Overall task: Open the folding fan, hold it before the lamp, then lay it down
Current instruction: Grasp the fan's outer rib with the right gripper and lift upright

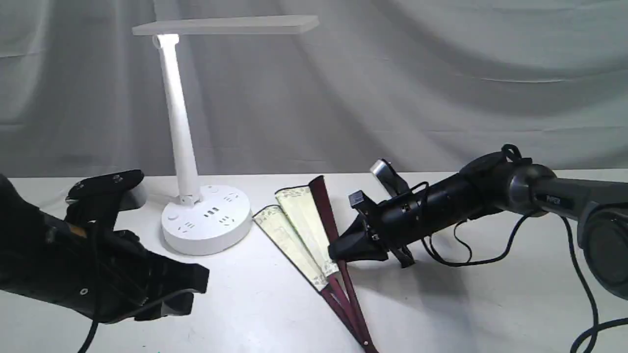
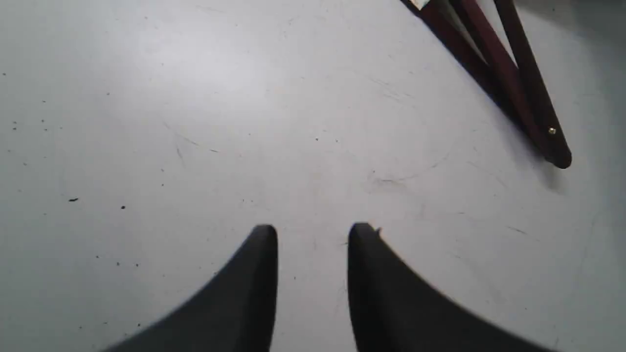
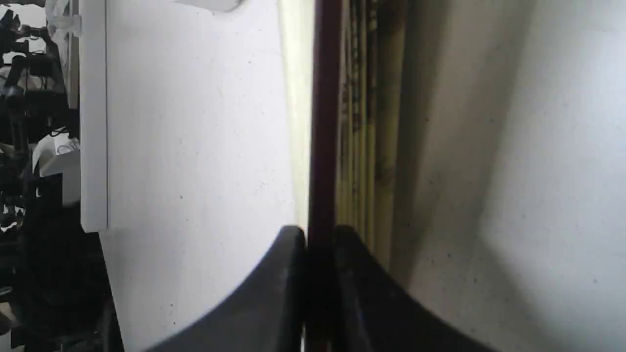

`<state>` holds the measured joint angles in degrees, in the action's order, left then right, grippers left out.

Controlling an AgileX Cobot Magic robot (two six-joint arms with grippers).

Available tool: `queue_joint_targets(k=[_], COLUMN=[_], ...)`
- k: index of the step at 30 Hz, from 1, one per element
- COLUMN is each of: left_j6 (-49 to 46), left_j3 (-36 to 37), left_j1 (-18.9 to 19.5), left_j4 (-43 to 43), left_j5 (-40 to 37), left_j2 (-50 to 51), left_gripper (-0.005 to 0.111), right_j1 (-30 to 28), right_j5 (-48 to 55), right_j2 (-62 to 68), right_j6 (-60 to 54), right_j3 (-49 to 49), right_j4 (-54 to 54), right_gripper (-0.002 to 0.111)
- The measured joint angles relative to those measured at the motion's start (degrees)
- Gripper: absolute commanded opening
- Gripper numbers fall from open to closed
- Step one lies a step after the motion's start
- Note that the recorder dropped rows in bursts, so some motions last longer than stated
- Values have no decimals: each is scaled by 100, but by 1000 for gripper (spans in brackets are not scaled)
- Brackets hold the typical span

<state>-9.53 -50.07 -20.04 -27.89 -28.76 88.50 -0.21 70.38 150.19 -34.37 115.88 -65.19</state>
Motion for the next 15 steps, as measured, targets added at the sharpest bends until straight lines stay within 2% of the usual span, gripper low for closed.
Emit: queue_joint_targets(k=[11,15], left_j6=[-487,-634], left_j3=[0,0], left_j1=[0,0], left_j4=[0,70], left_j5=[0,-201], left_j2=[-281,-709], left_gripper=[24,15], right_j1=[0,0], right_j5=[-59,-59], right_j2=[-653,-1017], right_j6=[-16,111], right_j3=[-10,-34], right_j4=[112,112], right_gripper=[0,0])
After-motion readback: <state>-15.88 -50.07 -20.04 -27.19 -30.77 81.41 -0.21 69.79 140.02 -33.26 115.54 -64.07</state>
